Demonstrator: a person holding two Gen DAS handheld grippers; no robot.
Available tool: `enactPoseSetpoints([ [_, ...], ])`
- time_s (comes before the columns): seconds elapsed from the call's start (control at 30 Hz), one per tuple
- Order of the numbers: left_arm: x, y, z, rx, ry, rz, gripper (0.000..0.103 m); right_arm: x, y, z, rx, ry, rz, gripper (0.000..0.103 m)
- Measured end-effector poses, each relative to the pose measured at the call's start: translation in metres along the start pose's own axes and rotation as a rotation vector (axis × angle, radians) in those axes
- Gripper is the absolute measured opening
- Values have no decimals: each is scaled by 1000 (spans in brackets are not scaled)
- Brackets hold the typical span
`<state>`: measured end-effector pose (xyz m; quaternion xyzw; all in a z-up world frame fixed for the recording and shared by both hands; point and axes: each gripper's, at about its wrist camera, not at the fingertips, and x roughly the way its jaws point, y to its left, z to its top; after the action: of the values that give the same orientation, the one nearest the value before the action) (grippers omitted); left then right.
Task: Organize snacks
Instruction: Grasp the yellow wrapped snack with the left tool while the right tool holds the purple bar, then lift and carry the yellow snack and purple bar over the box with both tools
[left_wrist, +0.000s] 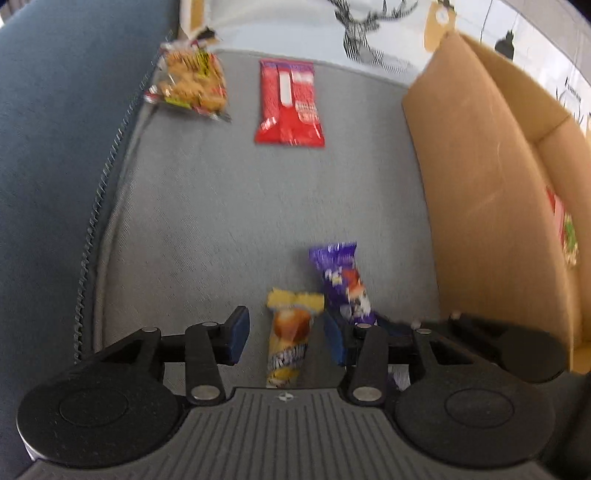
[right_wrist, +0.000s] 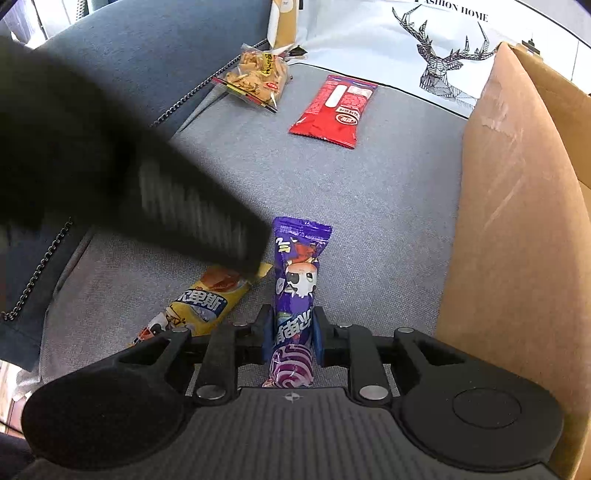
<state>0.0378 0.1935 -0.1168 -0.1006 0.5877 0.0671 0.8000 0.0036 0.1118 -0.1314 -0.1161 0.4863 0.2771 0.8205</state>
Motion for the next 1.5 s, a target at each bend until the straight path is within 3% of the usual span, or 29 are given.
enactPoseSetpoints([
  [0.07, 5, 5, -3, -13, 15, -3, 24, 0, 0, 0, 0, -3, -5, 22],
  [0.27, -2, 1, 1, 25, -36, 8, 23, -1, -2, 1, 5, -17, -11, 18],
  [0.43, -15, 28, 18, -149, -147, 37, 23, -6, -4, 4, 32, -40, -7, 18],
  [0.57, 0, 32, 18, -189, -86, 25, 24, 0, -6, 8, 49, -17, -16, 22],
  [0.77, 17, 26, 19, -140, -26, 33, 26, 3, -2, 13, 45, -18, -27, 22],
  [0.87, 18, 22, 13, -120, -22, 39, 14, -1, -1, 10, 34, -23, -29, 22],
  [1.03, -4, 23, 21, -139, -157, 49, 11, -17, -4, 10, 53, -80, -27, 17],
  [1.33, -68, 21, 35, -218, -450, -23, 11, -103, -11, 33, 89, -350, 10, 17],
  [1.5, -84, 16, 42, -263, -546, -76, 11, -145, -24, 34, 77, -496, -14, 17],
])
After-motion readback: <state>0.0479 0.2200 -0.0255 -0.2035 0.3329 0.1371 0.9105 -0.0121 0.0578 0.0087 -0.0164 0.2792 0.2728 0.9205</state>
